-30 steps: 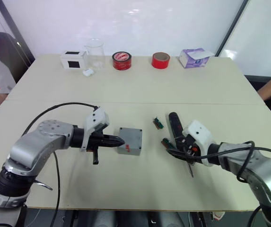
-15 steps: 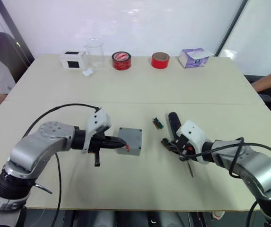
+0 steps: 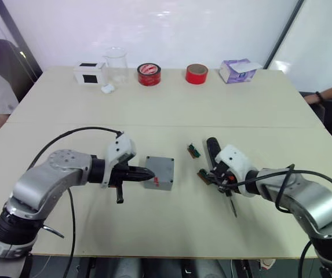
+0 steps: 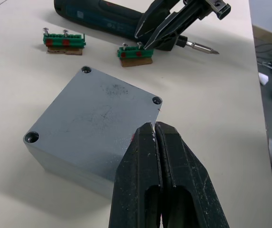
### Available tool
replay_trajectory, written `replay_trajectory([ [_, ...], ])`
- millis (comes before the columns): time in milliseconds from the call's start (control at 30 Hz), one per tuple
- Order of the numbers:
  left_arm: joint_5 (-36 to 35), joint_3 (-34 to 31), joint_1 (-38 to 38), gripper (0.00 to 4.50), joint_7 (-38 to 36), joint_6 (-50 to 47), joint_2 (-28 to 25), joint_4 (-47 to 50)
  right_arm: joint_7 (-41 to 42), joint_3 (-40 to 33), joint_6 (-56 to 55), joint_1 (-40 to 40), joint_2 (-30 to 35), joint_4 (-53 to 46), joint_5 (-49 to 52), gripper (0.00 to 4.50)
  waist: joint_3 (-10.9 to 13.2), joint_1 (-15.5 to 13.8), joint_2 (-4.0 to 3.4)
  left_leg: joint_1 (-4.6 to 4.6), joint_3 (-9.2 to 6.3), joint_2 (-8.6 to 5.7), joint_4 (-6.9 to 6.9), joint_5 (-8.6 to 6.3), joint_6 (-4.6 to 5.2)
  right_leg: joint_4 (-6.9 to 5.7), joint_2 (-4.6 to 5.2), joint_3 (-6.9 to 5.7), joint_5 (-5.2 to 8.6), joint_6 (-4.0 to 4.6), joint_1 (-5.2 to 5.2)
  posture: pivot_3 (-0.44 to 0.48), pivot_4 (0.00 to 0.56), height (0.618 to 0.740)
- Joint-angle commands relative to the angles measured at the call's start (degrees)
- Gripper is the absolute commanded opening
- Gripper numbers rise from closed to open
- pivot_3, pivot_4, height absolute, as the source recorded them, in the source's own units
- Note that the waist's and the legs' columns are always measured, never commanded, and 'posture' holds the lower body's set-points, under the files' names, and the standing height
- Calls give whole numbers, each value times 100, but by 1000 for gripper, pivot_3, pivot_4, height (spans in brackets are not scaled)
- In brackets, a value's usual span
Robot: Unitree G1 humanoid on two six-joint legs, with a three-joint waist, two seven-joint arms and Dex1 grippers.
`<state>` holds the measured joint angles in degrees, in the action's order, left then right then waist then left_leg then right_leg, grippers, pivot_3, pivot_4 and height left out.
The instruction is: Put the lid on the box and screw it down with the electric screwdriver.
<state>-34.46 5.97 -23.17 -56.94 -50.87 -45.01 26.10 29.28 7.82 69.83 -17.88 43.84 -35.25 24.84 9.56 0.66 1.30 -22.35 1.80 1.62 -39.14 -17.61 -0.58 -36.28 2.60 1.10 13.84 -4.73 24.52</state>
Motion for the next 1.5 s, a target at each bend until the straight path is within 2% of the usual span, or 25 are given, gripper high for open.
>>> replay_trajectory([
  [33, -61, -34, 5, 0, 48, 64, -9, 221, -23, 0, -16, -78, -8, -29, -37, 1112, 0, 0, 0, 0, 0, 0, 0, 0, 0, 0, 0, 0, 0, 0, 0, 0, 150, 740],
  [300, -80, -52, 33, 0, 101, 66, -8, 226, -50, 117, -35, -111, 24, 21, -96, 1112, 0, -2, 0, 0, 0, 0, 0, 0, 0, 0, 0, 0, 0, 0, 0, 0, 150, 740],
  [333, -82, -55, 35, 0, 108, 64, -7, 227, -52, 128, -40, -112, 27, 28, -108, 568, 0, -3, 0, 0, 0, 0, 0, 0, 0, 0, 0, 0, 0, 0, 0, 0, 150, 740],
  [400, -81, -56, 35, 0, 122, 65, 0, 228, -60, 145, -48, -118, 22, 48, -140, 92, 0, -3, 0, 0, 0, 0, 0, 0, 0, 0, 0, 0, 0, 1, 0, 0, 150, 740],
  [667, -75, -63, 22, 0, 162, 81, 14, 204, -71, 128, -23, -159, 13, 67, -189, 92, 0, 0, 0, 0, 0, 0, 0, 0, 0, 0, 0, 0, 0, 0, 0, 0, 150, 740],
  [1300, -45, -205, -64, 0, 79, 216, -15, -283, 199, -503, 53, -541, -15, -235, 167, 92, 0, -1, 0, 0, 0, 0, 0, 0, 0, 0, 0, 0, 0, -1, 0, 0, 150, 740],
  [1500, -471, -772, -106, 0, -116, -141, -301, -570, 335, -598, -274, -1048, -740, -357, 672, 92, 1, 30, 1, 1, -1, 7, 1, 0, 0, 0, -10, -2, -6, -10, 2, 0, 150, 740],
])
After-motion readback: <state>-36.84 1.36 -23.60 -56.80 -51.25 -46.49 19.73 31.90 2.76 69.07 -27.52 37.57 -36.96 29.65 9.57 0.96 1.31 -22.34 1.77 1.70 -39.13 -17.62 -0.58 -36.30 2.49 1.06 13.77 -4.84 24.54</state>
